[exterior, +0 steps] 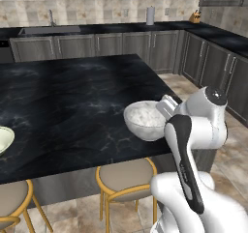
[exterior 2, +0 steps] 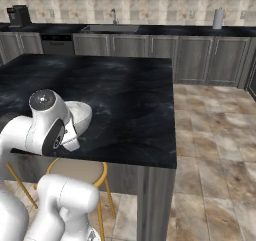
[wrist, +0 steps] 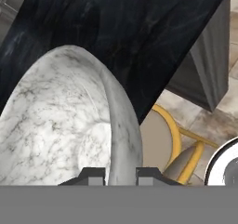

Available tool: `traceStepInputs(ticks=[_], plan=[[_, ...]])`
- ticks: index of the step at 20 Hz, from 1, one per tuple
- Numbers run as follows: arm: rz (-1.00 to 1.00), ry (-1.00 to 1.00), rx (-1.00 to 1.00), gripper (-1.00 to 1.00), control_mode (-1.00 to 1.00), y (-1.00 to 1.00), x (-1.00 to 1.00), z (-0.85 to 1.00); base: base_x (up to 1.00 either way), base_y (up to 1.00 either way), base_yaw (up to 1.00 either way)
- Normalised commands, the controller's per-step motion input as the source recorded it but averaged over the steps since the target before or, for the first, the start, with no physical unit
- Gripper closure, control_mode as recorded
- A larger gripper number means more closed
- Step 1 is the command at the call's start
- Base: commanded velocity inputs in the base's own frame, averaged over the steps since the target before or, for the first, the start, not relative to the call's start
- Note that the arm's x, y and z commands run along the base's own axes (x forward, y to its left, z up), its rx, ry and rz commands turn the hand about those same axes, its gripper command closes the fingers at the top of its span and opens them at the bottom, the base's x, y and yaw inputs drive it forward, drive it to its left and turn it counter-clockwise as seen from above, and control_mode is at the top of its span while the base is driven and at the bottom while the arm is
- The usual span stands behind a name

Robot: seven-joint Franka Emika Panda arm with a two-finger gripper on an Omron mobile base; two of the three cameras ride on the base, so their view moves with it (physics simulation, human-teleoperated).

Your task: Pick up the bowls from the cabinet and place each bowl in front of a stool on the dining counter.

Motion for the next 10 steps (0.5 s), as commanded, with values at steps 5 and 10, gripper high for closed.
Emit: traceStepInputs(ticks=[5,10], plan=[[0.0,0.0,0.0,1.0,-1.0,0.08,0.61,-0.38,0.0,0.0,0.0],[0.0,0.0,0.0,1.0,-1.0,0.24,0.22,-0.44,0.0,0.0,0.0]])
